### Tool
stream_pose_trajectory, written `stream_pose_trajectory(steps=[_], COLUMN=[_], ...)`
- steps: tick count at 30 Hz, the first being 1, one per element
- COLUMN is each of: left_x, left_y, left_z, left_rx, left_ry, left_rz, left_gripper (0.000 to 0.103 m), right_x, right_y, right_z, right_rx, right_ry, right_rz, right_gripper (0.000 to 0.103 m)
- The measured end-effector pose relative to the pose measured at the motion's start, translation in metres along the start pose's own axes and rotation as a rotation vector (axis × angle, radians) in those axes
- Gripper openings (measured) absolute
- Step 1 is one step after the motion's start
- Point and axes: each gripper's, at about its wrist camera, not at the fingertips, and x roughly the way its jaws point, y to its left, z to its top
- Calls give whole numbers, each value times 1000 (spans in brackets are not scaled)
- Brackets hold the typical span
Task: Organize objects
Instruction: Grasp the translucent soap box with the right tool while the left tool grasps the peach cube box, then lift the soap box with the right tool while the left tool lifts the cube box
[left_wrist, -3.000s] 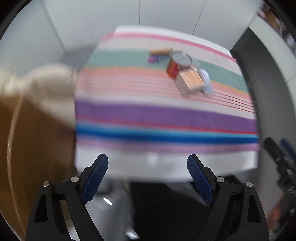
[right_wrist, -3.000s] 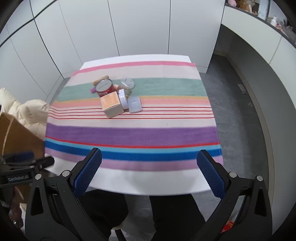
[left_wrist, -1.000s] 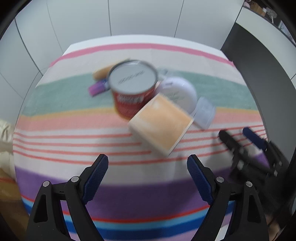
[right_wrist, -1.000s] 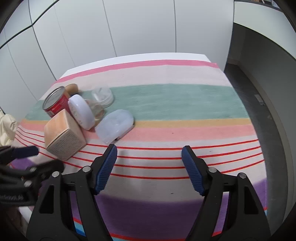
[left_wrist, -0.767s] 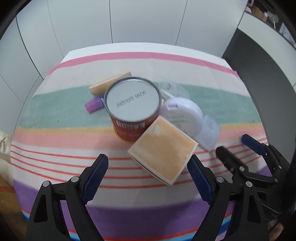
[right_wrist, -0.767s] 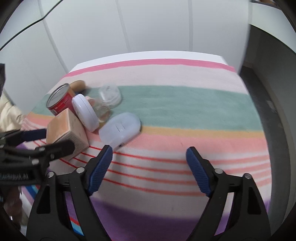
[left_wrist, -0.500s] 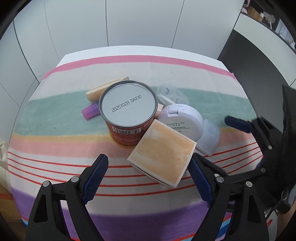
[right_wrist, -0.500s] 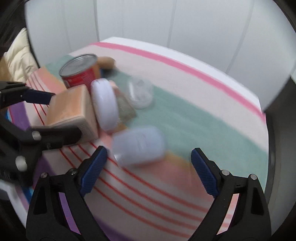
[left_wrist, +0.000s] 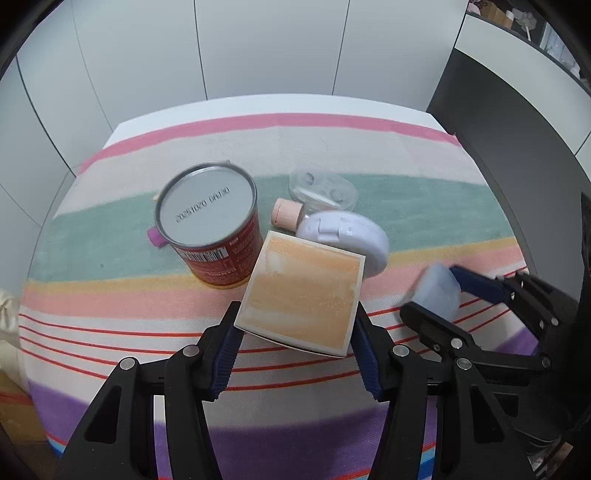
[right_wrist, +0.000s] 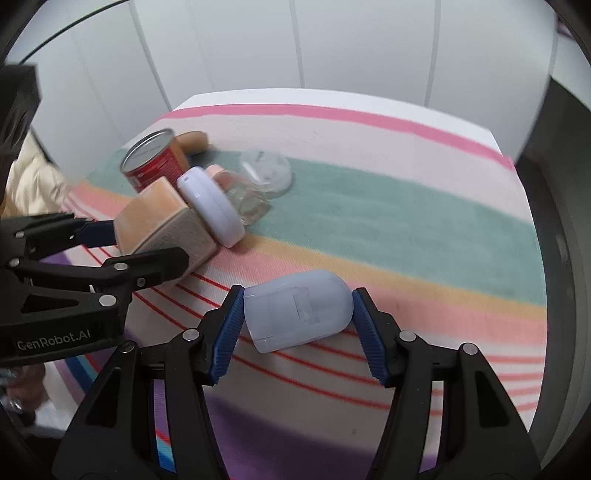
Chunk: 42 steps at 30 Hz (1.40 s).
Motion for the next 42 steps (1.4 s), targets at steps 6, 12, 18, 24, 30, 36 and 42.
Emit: stream_pose_trajectory(steps=[6, 12, 18, 24, 30, 36, 42], left_x=[-18, -63, -119, -178, -242, -287, -300], left_y=[1, -7, -2, 5, 4, 5, 2], left_z=[1, 9, 29, 48, 65, 70, 59], left_rx=[-12, 16, 12, -36, -61, -69, -53], left_ry=[4, -60, -123, -176, -250, -333, -347], left_rz=[27, 46, 55, 73, 33, 16, 21], left_gripper=[56, 56, 56, 56, 56, 56, 56], right_x=[-4, -39, -99, -176, -242, -278, -278], right_y=[5, 9, 22, 38, 51, 50, 46], right_z=[-3, 4, 35, 72, 97, 107, 105], right_rx=[96, 128, 112, 81, 50, 89, 107], right_ry=[39, 24, -40, -111, -197, -246, -239], right_rz=[-43, -68, -102, -138, -183, -159, -163], right_gripper=[61, 61, 61, 61, 61, 61, 61])
